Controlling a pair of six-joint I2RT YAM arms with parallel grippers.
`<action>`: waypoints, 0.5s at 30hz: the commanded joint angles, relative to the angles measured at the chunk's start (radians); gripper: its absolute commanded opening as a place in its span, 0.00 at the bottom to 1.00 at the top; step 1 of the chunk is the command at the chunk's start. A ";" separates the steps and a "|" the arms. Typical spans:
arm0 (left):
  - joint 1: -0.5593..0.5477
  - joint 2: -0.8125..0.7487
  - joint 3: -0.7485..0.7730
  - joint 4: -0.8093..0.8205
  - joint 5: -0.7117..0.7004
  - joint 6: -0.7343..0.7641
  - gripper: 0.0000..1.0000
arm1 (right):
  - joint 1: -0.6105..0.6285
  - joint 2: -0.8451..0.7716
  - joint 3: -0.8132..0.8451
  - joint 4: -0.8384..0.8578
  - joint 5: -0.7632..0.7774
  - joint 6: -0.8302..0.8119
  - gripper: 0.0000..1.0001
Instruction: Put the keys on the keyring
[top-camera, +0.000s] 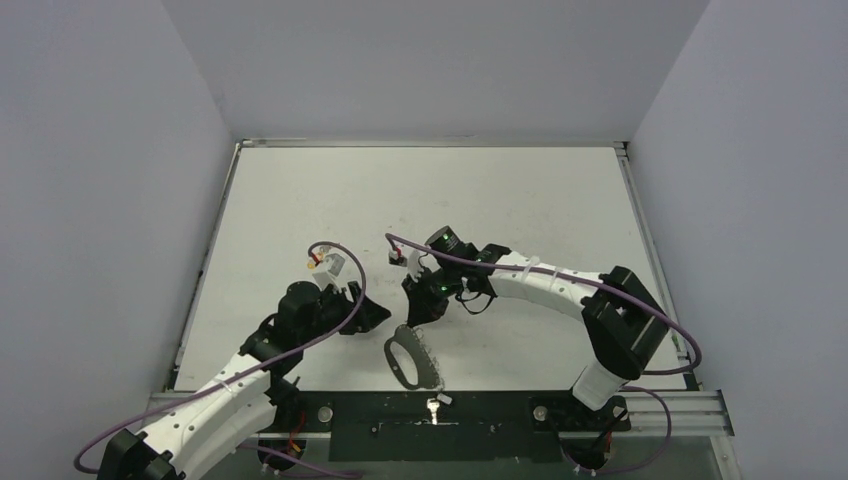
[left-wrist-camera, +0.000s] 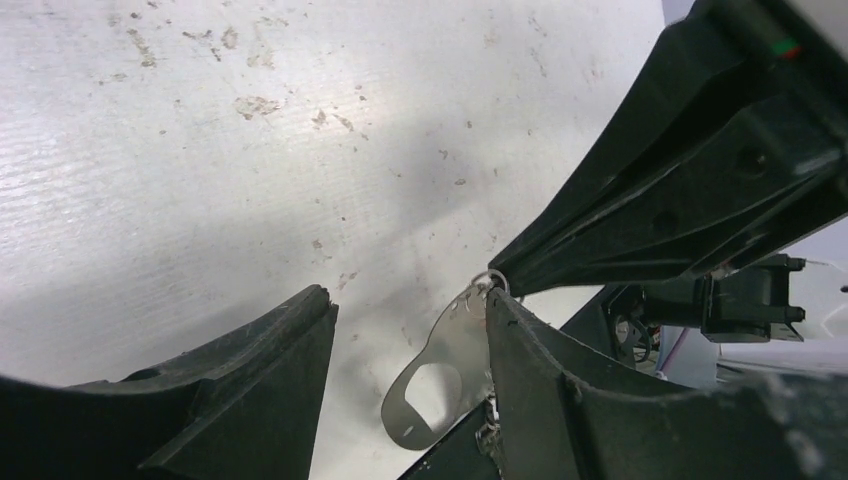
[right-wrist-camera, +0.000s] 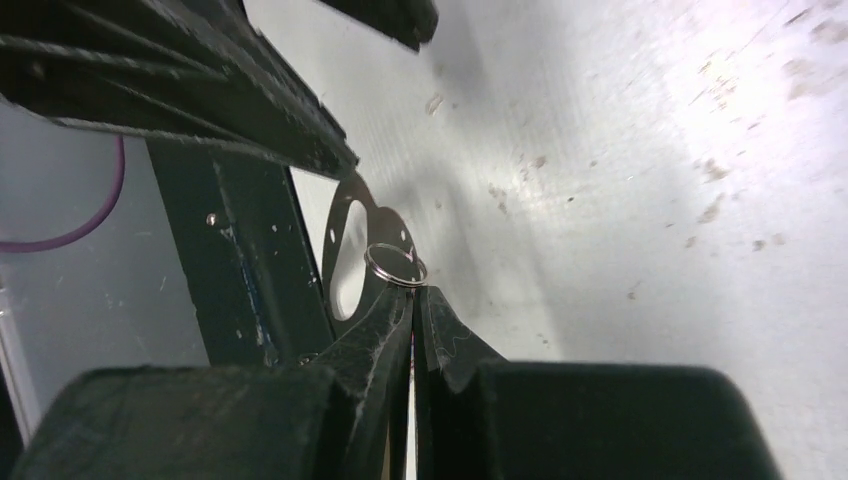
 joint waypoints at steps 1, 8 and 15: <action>0.002 -0.008 -0.031 0.200 0.067 0.005 0.54 | 0.004 -0.061 0.085 -0.044 0.095 -0.075 0.00; -0.031 0.053 -0.094 0.382 0.094 -0.036 0.47 | 0.004 -0.059 0.215 -0.142 0.138 -0.148 0.00; -0.186 0.107 -0.085 0.457 -0.017 0.035 0.38 | 0.004 -0.044 0.349 -0.228 0.183 -0.196 0.00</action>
